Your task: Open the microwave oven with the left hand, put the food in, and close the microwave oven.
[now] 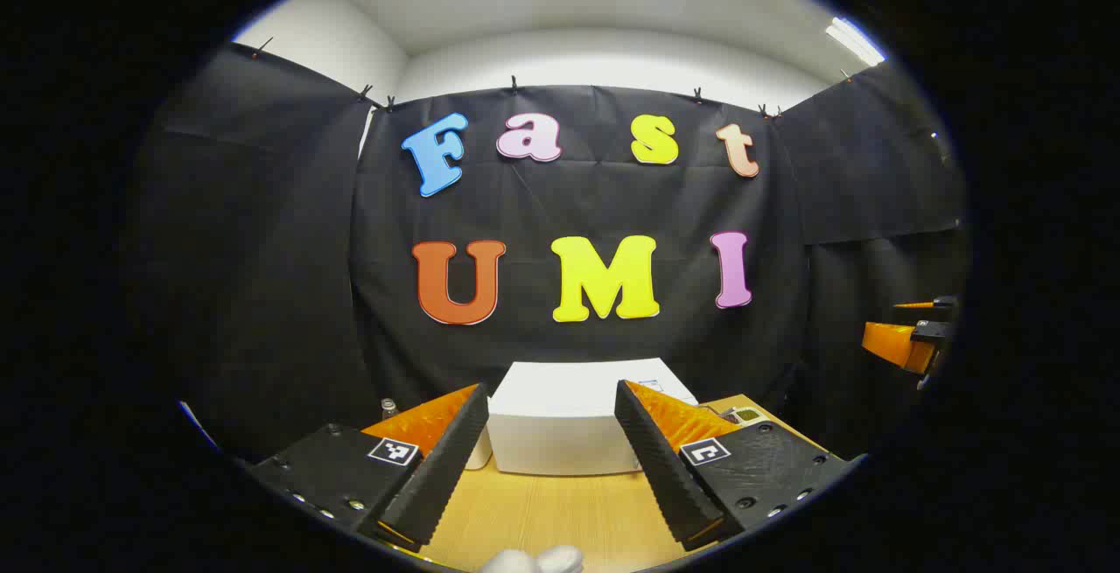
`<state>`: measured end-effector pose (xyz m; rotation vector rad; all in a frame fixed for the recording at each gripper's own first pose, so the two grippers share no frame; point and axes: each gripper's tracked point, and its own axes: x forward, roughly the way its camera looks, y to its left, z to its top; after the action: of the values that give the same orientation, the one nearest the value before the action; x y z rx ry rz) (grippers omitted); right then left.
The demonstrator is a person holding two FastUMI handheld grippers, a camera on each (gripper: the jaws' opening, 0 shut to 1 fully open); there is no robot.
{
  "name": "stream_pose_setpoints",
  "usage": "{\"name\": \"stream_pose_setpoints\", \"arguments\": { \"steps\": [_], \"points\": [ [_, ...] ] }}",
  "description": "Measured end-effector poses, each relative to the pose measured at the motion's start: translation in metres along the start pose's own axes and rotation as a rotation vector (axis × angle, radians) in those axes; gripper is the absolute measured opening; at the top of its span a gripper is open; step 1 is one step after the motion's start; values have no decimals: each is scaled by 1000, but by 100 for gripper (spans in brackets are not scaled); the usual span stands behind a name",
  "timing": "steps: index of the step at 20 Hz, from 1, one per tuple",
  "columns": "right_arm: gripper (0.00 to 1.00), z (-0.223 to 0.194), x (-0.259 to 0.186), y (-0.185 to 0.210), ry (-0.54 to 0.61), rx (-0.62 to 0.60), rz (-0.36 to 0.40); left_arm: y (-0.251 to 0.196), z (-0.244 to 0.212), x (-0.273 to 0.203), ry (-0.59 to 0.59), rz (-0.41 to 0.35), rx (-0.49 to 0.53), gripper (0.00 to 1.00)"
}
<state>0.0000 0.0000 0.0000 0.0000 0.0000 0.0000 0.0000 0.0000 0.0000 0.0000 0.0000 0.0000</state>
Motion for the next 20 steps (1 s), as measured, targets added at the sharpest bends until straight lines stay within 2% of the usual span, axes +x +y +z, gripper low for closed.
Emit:
{"name": "stream_pose_setpoints", "arguments": {
  "steps": [2,3,4,5,6,7,8,9,10,11,12,13,20],
  "points": [
    [92,-2,2,-1,0,3,-2,0,-1,1,7,-1,-4,93],
    [92,-2,3,-1,1,3,0,-1,-2,3,10,-3,-7,83],
    [100,-3,4,-1,6,4,0,-1,-3,3,14,-4,-8,83],
    [100,-5,4,-1,12,8,5,-1,-4,4,17,-5,-9,93],
    [100,-5,5,-1,11,12,3,-2,-5,6,20,-8,-10,93],
    [92,-4,6,-2,10,13,1,-4,-6,6,25,-14,-10,93],
    [100,-4,8,-2,6,9,-2,-5,-8,7,28,-17,-9,84],
    [100,-1,9,-3,-3,5,-3,-6,-10,8,34,-23,-9,84],
    [100,1,8,-1,-15,7,1,-8,-12,8,42,-25,-11,93],
    [100,5,7,0,-30,15,6,-8,-14,10,49,-25,-12,93],
    [92,8,9,-1,-38,17,4,-8,-16,11,54,-25,-13,93],
    [100,6,10,-3,-36,11,0,-7,-18,12,59,-24,-15,93],
    [100,8,12,-12,-37,13,-11,-11,-34,25,66,-21,-18,93]
  ]
}}
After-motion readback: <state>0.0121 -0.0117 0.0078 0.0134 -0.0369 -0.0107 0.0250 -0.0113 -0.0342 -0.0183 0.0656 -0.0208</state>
